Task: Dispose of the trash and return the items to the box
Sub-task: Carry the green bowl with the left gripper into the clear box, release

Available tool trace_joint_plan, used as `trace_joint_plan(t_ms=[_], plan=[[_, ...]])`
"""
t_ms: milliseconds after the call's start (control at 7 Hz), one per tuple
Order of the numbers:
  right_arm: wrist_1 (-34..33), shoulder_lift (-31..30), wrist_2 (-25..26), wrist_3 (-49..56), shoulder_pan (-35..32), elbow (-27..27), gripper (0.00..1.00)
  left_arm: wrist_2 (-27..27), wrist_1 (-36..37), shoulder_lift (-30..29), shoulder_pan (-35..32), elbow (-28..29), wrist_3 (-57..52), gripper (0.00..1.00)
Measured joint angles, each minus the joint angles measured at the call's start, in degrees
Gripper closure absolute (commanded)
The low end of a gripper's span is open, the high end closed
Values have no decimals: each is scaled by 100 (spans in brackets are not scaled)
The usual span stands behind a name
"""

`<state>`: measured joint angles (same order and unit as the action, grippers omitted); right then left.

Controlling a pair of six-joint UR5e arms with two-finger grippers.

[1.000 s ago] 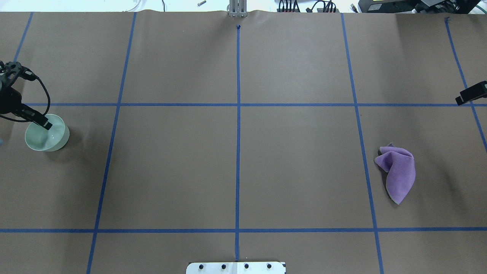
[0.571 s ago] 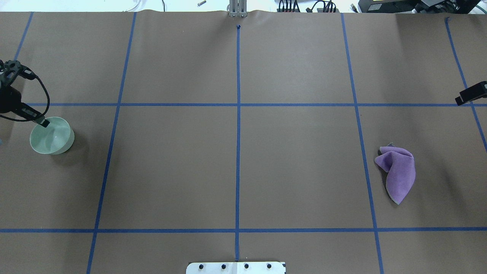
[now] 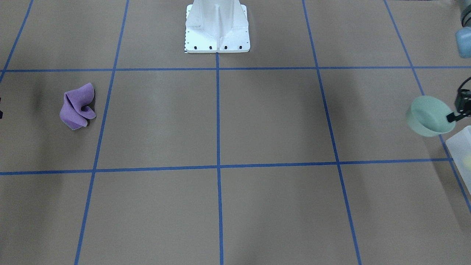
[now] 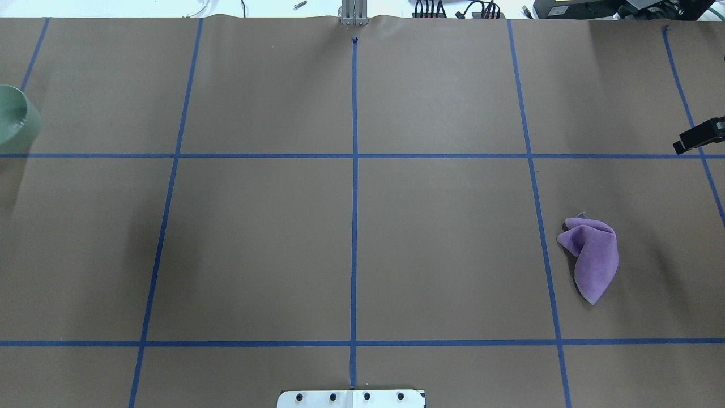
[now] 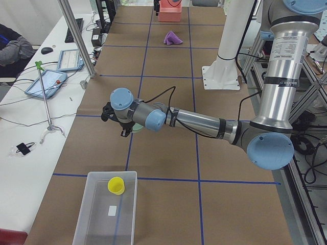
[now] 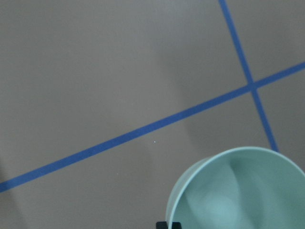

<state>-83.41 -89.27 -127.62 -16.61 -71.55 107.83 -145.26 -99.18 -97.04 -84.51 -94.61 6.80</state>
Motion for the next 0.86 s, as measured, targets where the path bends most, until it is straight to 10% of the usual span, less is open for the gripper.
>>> trace_joint_plan(t_ms=[286, 857], plan=[[0, 8, 2, 0, -3, 2, 0, 37, 718, -234, -884, 680, -1490, 100], [1, 31, 56, 0, -2, -4, 0, 793, -143, -1538, -1658, 4210, -3500, 100]])
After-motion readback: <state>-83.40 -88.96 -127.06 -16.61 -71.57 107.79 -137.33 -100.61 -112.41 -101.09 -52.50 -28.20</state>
